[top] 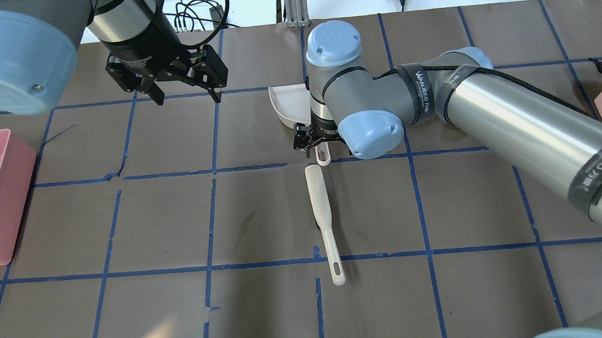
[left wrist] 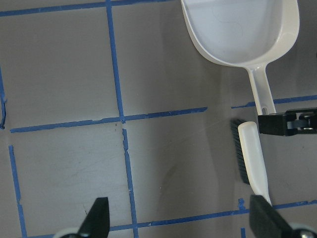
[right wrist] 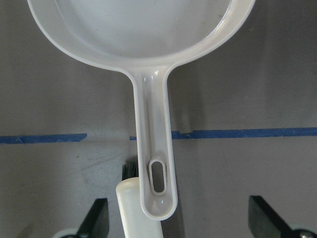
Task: Sweep and dump trash in nearest bin
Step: 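Close the right gripper on the dustpan handle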
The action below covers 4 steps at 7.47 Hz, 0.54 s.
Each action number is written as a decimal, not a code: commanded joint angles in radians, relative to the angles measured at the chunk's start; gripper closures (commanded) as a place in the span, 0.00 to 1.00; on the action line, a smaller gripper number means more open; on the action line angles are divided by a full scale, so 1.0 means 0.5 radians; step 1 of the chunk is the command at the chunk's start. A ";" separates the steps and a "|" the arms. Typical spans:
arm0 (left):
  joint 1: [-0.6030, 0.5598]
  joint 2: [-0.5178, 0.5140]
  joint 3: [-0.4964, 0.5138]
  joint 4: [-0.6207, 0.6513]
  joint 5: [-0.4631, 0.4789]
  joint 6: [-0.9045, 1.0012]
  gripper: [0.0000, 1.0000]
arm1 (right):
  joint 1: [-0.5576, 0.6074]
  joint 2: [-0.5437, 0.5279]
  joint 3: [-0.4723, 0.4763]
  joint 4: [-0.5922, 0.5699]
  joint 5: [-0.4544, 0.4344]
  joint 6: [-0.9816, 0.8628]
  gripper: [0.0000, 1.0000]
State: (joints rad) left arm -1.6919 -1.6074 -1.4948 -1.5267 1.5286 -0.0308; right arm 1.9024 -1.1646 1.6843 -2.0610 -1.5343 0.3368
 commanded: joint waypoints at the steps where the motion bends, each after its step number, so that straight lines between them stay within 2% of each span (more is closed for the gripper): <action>1: 0.003 0.003 -0.005 0.004 0.002 0.000 0.00 | 0.058 0.071 0.015 -0.111 0.001 0.010 0.00; 3: 0.000 0.003 -0.005 0.010 0.002 0.000 0.00 | 0.049 0.071 0.000 -0.130 -0.002 -0.011 0.00; 4: 0.003 0.003 -0.008 0.013 0.002 0.000 0.00 | 0.046 0.089 -0.003 -0.212 0.001 -0.011 0.00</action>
State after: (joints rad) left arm -1.6915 -1.6062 -1.4976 -1.5225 1.5294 -0.0307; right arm 1.9270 -1.1279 1.6852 -2.1314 -1.5346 0.3329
